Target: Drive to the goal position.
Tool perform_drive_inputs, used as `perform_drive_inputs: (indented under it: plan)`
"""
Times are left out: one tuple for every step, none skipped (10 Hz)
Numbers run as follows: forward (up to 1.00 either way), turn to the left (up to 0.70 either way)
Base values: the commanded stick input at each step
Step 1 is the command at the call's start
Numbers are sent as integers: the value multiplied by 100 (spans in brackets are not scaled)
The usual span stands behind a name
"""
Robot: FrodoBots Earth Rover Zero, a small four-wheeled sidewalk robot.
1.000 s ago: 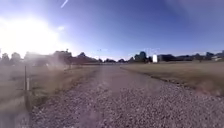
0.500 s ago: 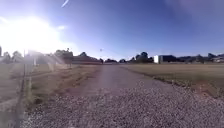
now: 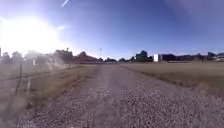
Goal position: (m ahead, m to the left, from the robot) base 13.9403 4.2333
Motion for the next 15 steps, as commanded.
perform_drive_inputs:
  plan:
    - [50,0]
    - [50,0]
    - [50,0]
    - [50,0]
    - [50,0]
    - [50,0]
    - [50,0]
    - [50,0]
    - [50,0]
    - [50,0]
    - [50,0]
    - [50,0]
    - [50,0]
    - [50,0]
    - [50,0]
